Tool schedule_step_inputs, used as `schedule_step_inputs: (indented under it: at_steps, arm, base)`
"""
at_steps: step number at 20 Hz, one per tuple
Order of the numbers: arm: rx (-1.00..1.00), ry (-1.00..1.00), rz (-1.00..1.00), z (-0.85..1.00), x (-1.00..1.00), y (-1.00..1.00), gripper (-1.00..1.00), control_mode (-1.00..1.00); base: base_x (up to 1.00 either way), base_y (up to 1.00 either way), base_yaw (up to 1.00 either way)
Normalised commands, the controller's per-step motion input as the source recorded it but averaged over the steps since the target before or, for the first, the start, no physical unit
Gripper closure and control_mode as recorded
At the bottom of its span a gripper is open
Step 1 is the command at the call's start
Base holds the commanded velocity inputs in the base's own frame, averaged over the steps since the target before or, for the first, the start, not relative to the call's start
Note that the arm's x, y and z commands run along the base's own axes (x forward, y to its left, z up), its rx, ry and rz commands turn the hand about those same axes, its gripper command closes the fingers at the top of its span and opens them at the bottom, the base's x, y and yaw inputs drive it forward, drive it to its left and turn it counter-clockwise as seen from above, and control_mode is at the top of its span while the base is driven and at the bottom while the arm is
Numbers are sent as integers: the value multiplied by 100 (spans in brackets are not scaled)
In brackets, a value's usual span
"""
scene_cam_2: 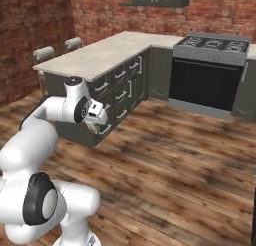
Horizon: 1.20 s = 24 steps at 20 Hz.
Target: Move the drinks to the dining counter.
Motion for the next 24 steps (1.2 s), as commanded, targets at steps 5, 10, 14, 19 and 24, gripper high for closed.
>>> schedule_step_inputs:
  at_steps: [5,10,14,19,24]
  arm:
    - [0,0,0,0,0,0,100,100]
    - [0,0,0,0,0,0,100,100]
    - [0,0,0,0,0,0,100,100]
    - [0,0,0,0,0,0,100,100]
    - [0,0,0,0,0,0,100,100]
  base:
    - [71,-19,19]
    - [100,-59,0]
    - [100,-75,0]
    - [100,-71,0]
    - [100,-63,0]
